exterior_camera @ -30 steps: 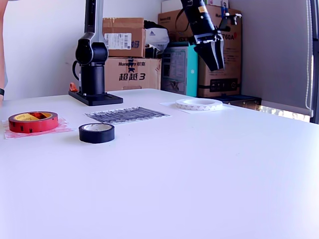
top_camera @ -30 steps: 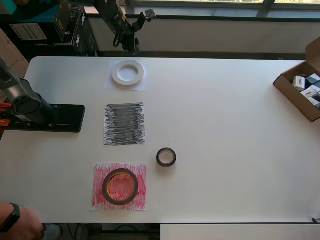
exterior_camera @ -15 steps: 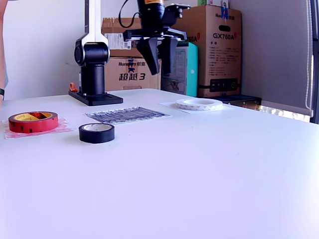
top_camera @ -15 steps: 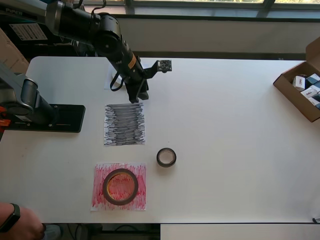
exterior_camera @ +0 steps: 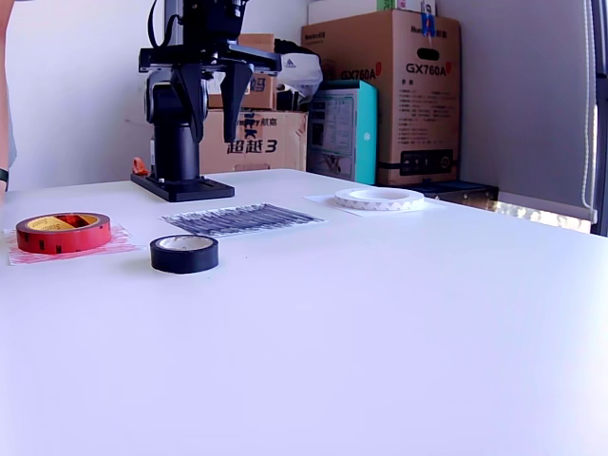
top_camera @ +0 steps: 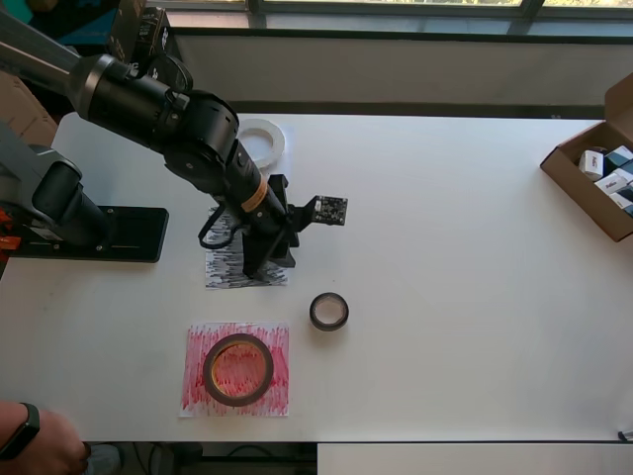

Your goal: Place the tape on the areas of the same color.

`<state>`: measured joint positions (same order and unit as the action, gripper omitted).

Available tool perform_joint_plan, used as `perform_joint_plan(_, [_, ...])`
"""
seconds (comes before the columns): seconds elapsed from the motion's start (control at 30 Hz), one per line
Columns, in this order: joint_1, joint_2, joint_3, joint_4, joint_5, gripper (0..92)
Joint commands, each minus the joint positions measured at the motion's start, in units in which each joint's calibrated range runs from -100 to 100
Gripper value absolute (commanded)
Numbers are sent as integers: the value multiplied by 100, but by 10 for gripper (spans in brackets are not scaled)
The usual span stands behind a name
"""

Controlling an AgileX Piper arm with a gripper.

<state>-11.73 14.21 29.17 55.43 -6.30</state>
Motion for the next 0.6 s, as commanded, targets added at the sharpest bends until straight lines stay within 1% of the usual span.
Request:
perform_joint_plan(0.0, [-152, 497, -532, 10, 33, 391])
perform_joint_plan(0.27, [-420, 1339, -1213, 61, 17, 391])
perform_joint_plan(0.57, [-459, 1797, -1541, 61, 66, 391])
